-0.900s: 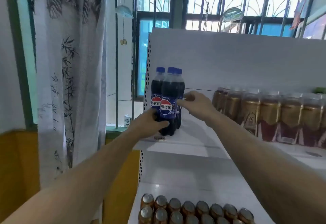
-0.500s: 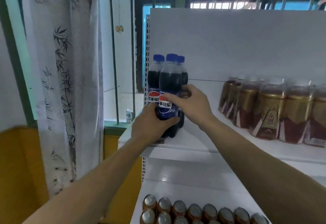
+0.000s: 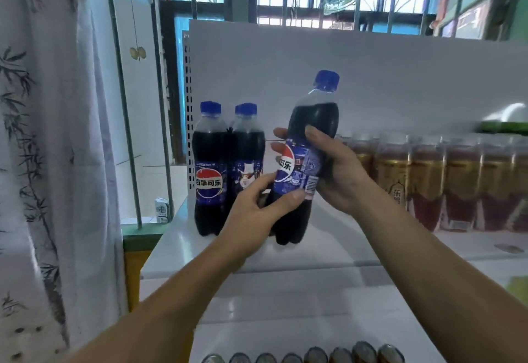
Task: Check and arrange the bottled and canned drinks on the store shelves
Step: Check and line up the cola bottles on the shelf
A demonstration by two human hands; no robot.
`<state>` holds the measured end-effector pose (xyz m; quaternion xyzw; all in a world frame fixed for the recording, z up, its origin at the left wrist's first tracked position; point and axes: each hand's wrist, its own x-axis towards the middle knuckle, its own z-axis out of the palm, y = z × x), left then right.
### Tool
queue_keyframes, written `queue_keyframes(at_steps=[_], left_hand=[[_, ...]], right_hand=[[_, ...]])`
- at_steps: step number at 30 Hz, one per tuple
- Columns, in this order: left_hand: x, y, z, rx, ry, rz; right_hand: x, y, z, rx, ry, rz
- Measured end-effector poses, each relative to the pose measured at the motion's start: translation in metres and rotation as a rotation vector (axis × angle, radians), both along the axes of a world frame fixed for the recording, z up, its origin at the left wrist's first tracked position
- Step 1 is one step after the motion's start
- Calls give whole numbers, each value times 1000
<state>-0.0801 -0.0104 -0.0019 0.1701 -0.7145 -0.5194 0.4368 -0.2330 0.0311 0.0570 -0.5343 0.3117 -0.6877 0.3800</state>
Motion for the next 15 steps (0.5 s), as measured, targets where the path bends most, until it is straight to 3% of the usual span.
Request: queue_keyframes(at_steps=[7,15], left_hand=[[-58,-17,15,185,-14,-94],[-94,-47,6,158,-51,37]], right_hand=[[-42,-23,14,-35,-160,-98],[-69,-70,16,-7,-188,-232]])
